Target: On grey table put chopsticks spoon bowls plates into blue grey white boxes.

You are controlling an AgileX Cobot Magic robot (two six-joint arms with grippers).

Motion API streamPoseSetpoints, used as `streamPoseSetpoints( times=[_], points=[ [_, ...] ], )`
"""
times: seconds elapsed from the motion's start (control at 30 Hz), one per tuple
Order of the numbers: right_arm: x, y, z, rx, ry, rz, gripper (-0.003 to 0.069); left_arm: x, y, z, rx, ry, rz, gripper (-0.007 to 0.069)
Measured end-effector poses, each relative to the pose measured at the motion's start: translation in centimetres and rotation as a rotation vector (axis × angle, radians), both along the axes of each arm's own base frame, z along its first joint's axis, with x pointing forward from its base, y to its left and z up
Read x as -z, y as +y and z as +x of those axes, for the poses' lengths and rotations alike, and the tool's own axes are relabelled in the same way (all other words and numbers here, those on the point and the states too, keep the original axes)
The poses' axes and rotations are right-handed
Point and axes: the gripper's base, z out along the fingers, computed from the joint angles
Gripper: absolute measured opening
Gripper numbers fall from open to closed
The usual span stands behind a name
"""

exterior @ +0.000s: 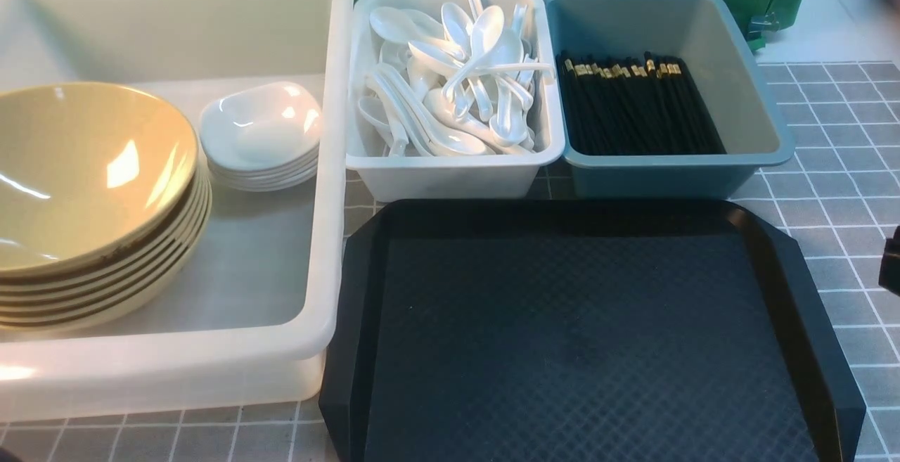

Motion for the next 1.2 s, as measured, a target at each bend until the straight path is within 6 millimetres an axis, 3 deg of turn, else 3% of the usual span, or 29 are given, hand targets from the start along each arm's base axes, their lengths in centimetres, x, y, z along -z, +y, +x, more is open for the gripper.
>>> streamPoseSetpoints(
  times=[0.6, 0.7, 0.87, 0.97, 1.2],
  points=[
    [0.0, -0.2, -0.2, 0.001, -0.01, 0.006, 0.0097, 0.0, 0.0, 0.0, 0.0, 0.001, 0.0, -0.001],
    [0.4, -0.6, -0.6, 0.018, -0.054, 0.029, 0.0069, 0.0, 0.0, 0.0, 0.0, 0.002, 0.0, -0.001],
    [3.4, -2.4, -0.5, 0.225, -0.201, 0.239, 0.0032, 0.0, 0.0, 0.0, 0.0, 0.003, 0.0, -0.001],
    [7.5, -3.9, -0.3, 0.423, -0.182, 0.353, 0.0031, 0.0, 0.0, 0.0, 0.0, 0.003, 0.0, -0.001],
    [14.2, -6.0, -1.2, 0.732, -0.118, 0.36, 0.0031, 0.0, 0.0, 0.0, 0.0, 0.003, 0.0, -0.001]
  ],
)
